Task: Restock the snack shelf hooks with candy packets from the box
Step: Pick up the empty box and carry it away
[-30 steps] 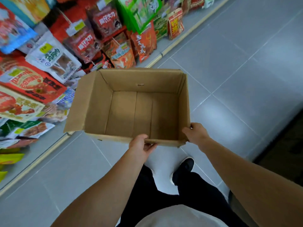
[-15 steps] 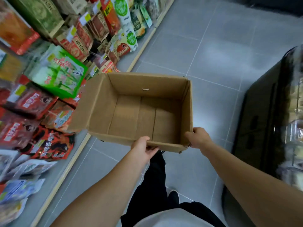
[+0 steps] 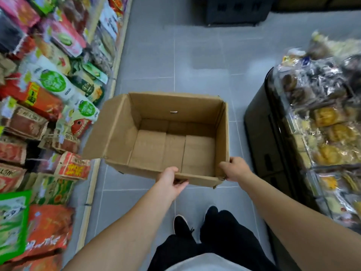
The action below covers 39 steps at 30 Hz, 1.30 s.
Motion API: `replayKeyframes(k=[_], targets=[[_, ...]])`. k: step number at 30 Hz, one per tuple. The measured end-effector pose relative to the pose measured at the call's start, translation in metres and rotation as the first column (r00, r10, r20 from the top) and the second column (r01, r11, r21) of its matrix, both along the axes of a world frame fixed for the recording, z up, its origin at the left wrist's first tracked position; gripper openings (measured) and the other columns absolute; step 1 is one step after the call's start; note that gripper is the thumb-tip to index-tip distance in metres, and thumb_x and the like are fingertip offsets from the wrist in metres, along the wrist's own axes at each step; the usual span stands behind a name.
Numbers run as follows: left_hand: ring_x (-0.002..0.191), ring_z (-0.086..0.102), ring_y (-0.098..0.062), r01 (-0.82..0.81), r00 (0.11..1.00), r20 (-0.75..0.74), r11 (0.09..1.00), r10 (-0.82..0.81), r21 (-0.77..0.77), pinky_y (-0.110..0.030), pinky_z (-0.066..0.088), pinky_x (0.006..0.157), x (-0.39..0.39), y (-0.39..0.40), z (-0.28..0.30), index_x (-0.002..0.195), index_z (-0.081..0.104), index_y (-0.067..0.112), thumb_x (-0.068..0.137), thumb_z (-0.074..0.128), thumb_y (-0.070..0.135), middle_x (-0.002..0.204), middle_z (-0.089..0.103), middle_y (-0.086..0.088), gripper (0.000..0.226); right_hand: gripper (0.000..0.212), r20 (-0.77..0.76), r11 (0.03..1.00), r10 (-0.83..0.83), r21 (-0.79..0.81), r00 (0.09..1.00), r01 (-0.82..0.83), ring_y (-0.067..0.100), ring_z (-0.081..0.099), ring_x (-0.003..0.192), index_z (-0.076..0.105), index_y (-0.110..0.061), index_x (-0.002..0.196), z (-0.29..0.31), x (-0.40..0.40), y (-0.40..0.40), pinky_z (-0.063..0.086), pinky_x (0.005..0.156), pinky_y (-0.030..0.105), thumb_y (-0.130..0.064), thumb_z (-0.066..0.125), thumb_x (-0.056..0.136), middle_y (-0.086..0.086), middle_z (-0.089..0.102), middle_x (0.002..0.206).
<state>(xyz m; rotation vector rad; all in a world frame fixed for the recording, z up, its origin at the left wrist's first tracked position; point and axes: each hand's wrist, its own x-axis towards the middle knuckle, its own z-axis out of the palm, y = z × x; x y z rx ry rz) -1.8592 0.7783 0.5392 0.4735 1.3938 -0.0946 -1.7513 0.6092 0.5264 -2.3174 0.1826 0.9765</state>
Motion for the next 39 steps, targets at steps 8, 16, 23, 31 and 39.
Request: replayKeyframes(k=[8, 16, 23, 31, 39], targets=[[0.116, 0.053, -0.04, 0.136, 0.991, -0.024, 0.99, -0.135, 0.033, -0.052, 0.049, 0.096, 0.179, 0.048, -0.006, 0.106, 0.049, 0.0, 0.094, 0.054, 0.005, 0.119, 0.052, -0.025, 0.014, 0.029, 0.011, 0.999, -0.027, -0.02, 1.0, 0.027, 0.03, 0.069, 0.082, 0.066, -0.004, 0.093, -0.009, 0.16, 0.036, 0.059, 0.078, 0.043, -0.029, 0.054, 0.085, 0.014, 0.07, 0.086], [0.111, 0.055, -0.042, 0.184, 0.983, -0.039, 0.981, -0.182, 0.069, -0.051, 0.053, 0.084, 0.355, 0.095, 0.009, 0.112, 0.049, 0.0, 0.093, 0.055, 0.003, 0.122, 0.055, -0.026, 0.02, 0.03, 0.006, 0.998, 0.005, -0.055, 1.0, -0.005, 0.029, 0.069, 0.082, 0.068, -0.001, 0.09, 0.005, 0.337, 0.079, 0.057, 0.076, 0.036, -0.025, 0.051, 0.084, 0.015, 0.072, 0.079], [0.112, 0.056, -0.045, 0.199, 0.98, -0.001, 0.979, -0.199, 0.047, -0.054, 0.052, 0.091, 0.505, 0.163, -0.001, 0.117, 0.05, -0.002, 0.092, 0.056, 0.001, 0.117, 0.055, -0.03, 0.026, 0.033, 0.002, 0.999, -0.012, -0.049, 1.0, 0.012, 0.029, 0.072, 0.08, 0.069, -0.001, 0.092, 0.0, 0.485, 0.141, 0.058, 0.076, 0.038, -0.026, 0.051, 0.081, 0.014, 0.073, 0.082], [0.099, 0.058, -0.041, 0.325, 0.945, 0.034, 0.945, -0.326, 0.032, -0.05, 0.054, 0.081, 0.709, 0.258, -0.003, 0.118, 0.051, -0.004, 0.092, 0.056, 0.002, 0.112, 0.059, -0.028, 0.027, 0.025, 0.077, 0.988, -0.118, -0.091, 0.99, 0.125, 0.02, 0.064, 0.074, 0.069, -0.006, 0.084, 0.015, 0.664, 0.223, 0.047, 0.06, 0.026, -0.024, 0.052, 0.085, 0.001, 0.067, 0.064], [0.08, 0.058, -0.035, 0.492, 0.87, 0.006, 0.868, -0.493, 0.067, -0.048, 0.053, 0.07, 0.873, 0.27, -0.005, 0.111, 0.051, -0.002, 0.092, 0.056, 0.002, 0.092, 0.058, -0.024, 0.02, 0.026, 0.045, 0.94, -0.337, -0.035, 0.94, 0.338, 0.022, 0.067, 0.074, 0.07, -0.005, 0.086, 0.005, 0.788, 0.228, 0.056, 0.069, 0.031, -0.023, 0.052, 0.082, 0.004, 0.07, 0.065]])
